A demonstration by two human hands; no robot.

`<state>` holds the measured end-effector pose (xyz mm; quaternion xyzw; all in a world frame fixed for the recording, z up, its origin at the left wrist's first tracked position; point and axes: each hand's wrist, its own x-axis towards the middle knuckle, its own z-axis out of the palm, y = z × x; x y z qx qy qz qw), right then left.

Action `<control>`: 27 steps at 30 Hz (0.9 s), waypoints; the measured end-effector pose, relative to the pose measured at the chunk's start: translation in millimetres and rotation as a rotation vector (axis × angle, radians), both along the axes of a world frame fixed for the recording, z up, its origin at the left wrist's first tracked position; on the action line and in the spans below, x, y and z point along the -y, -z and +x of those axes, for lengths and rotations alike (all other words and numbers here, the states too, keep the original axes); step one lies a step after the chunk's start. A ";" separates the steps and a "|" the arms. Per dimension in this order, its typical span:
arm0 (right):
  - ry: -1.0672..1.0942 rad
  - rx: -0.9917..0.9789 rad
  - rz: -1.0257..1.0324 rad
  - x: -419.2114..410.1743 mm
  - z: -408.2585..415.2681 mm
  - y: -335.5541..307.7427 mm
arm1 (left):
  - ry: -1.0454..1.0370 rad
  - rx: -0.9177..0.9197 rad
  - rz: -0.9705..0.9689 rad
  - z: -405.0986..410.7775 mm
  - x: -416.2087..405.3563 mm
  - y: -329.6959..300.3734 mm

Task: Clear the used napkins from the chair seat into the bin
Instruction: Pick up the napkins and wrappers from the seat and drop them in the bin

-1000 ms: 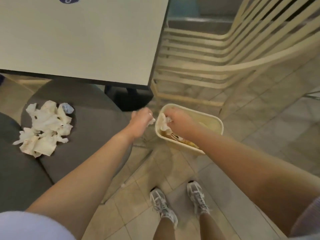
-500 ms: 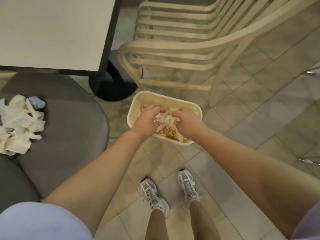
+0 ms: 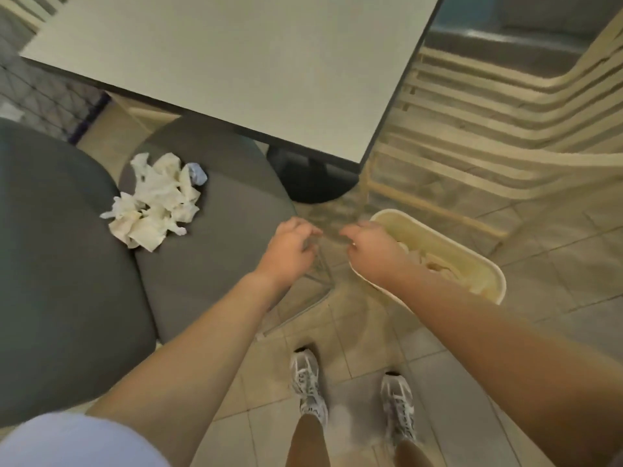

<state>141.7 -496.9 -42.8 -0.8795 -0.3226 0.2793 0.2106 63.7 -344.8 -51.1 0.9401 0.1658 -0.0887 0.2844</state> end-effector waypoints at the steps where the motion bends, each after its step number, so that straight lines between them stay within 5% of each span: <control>1: -0.029 0.000 0.007 -19.2 -3.1 -2.6 | -0.011 -0.010 0.016 -7.0 -19.3 -1.2; 15: -0.135 -0.048 -0.041 -263.9 -31.1 -1.6 | -0.240 -0.066 0.145 -73.9 -259.4 6.5; 27: -0.137 -0.017 -0.043 -397.1 -10.6 31.9 | -0.398 -0.152 0.144 -60.2 -366.8 50.3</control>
